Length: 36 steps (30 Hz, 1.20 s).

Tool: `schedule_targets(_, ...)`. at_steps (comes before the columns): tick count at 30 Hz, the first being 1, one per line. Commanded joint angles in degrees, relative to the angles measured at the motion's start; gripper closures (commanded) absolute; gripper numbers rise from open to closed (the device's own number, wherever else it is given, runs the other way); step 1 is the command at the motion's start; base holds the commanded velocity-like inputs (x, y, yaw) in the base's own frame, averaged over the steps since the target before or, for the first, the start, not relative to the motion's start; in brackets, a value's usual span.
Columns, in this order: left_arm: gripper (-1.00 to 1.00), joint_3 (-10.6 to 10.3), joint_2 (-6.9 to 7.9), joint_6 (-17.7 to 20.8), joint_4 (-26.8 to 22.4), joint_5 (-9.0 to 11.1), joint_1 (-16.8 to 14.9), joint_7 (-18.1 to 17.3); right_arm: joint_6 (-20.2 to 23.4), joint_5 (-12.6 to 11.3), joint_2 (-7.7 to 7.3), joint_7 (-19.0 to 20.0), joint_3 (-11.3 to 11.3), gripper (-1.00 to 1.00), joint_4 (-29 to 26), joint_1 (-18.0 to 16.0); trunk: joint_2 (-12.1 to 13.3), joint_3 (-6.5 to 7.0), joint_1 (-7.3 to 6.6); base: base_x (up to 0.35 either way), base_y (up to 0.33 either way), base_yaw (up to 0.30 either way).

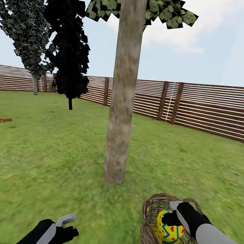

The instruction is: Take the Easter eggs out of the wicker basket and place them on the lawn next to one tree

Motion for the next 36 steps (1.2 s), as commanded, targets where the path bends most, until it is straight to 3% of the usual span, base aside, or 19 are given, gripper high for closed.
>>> schedule_targets(1, -1.00, -0.30, 0.06, 0.18, -0.08, 0.46, -0.01, 0.29, 0.28, -0.57, 0.12, -0.02, 0.47, 1.00, -0.11, -0.03, -0.01, 0.16, -0.04, -0.006, 0.000, 0.000)
schedule_targets(36, -1.00, -0.30, -0.32, 0.19, 0.01, 0.37, -0.01, 0.29, 0.18, -0.53, 1.39, 0.04, 0.47, 1.00, -0.02, -0.03, 13.64, 6.49, -7.53, 0.000, 0.000, -0.031)
